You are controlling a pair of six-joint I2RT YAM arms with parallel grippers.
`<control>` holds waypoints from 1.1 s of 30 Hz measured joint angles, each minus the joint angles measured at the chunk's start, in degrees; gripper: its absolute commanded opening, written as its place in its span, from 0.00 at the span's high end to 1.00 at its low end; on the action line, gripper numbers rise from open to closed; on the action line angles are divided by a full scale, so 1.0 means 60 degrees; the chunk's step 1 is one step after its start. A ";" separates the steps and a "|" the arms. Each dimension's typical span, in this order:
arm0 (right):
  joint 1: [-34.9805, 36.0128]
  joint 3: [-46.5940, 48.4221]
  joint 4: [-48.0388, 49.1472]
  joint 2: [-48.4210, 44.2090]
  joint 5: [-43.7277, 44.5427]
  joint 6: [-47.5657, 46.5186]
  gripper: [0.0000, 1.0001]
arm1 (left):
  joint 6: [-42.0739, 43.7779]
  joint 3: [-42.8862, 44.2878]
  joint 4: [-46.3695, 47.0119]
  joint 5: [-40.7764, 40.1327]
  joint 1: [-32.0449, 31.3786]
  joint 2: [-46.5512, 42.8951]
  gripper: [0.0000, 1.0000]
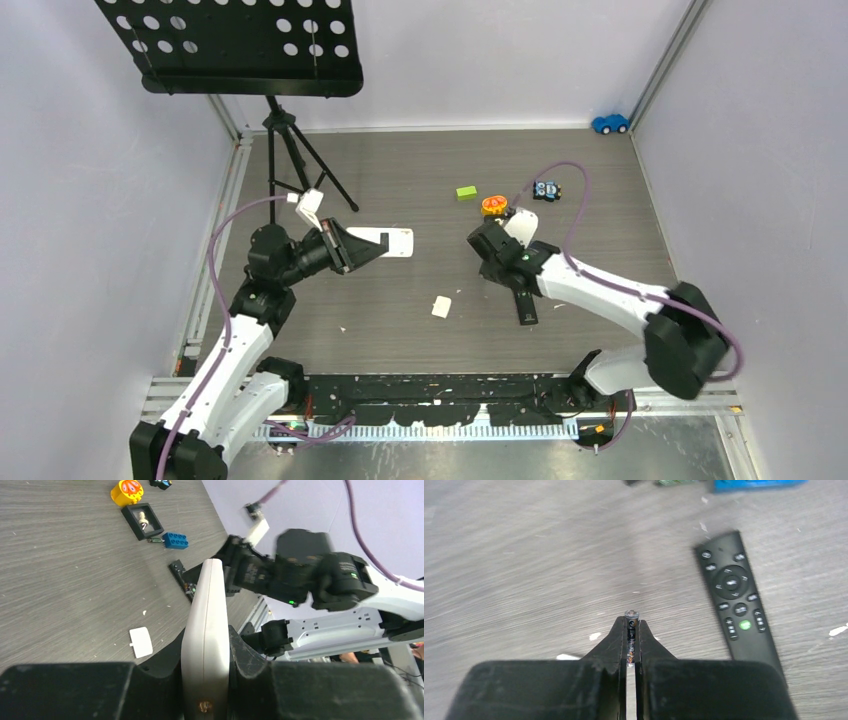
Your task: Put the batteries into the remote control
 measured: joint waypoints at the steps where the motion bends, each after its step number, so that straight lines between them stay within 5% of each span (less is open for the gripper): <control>1: 0.0168 0.0051 0.0051 -0.0433 0.0098 -0.0095 1.00 | -0.0262 -0.0124 0.0237 0.0000 0.0000 0.0000 1.00; 15: 0.2350 0.1133 0.3676 -0.3144 -0.0484 -0.2495 0.99 | -0.3971 -0.0958 0.3716 0.0018 0.0000 0.0481 1.00; 33: 0.3472 0.2182 0.6120 -0.1960 -0.0321 -0.5504 0.99 | -0.5756 -0.1024 0.4845 0.0157 0.0000 0.0583 1.00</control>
